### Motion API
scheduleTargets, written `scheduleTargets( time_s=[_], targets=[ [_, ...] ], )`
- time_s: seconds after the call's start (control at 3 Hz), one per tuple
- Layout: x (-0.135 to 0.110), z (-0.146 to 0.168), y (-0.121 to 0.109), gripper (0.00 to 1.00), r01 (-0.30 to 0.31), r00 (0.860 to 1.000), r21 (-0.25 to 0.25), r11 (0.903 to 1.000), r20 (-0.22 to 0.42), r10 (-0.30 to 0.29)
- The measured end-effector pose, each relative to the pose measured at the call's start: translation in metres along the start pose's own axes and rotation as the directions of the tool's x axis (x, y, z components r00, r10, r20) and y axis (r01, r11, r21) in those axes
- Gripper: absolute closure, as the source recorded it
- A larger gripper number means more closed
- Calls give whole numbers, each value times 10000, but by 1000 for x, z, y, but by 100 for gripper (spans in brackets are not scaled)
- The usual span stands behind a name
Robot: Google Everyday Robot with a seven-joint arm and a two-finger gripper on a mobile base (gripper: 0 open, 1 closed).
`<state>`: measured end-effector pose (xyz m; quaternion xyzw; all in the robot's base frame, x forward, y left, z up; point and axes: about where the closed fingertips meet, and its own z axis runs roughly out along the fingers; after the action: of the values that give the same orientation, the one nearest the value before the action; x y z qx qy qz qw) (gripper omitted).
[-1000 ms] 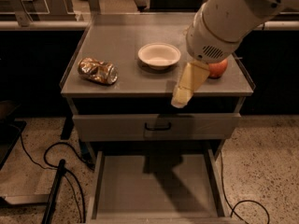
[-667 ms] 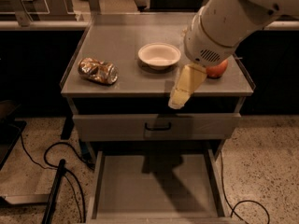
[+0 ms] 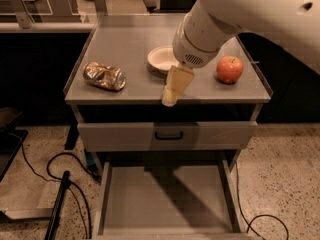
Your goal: Place orange can into middle drawer
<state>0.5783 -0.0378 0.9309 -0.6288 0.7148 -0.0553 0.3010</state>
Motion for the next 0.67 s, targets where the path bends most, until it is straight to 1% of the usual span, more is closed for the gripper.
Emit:
scheduleTargets(
  time_s=[0.33,0.67],
  targets=[
    [-5,-2,4,0,205,9997,141,9997,101,-206],
    [-30,19,4,0,442,9981,484,9978,398,-461]
  ],
)
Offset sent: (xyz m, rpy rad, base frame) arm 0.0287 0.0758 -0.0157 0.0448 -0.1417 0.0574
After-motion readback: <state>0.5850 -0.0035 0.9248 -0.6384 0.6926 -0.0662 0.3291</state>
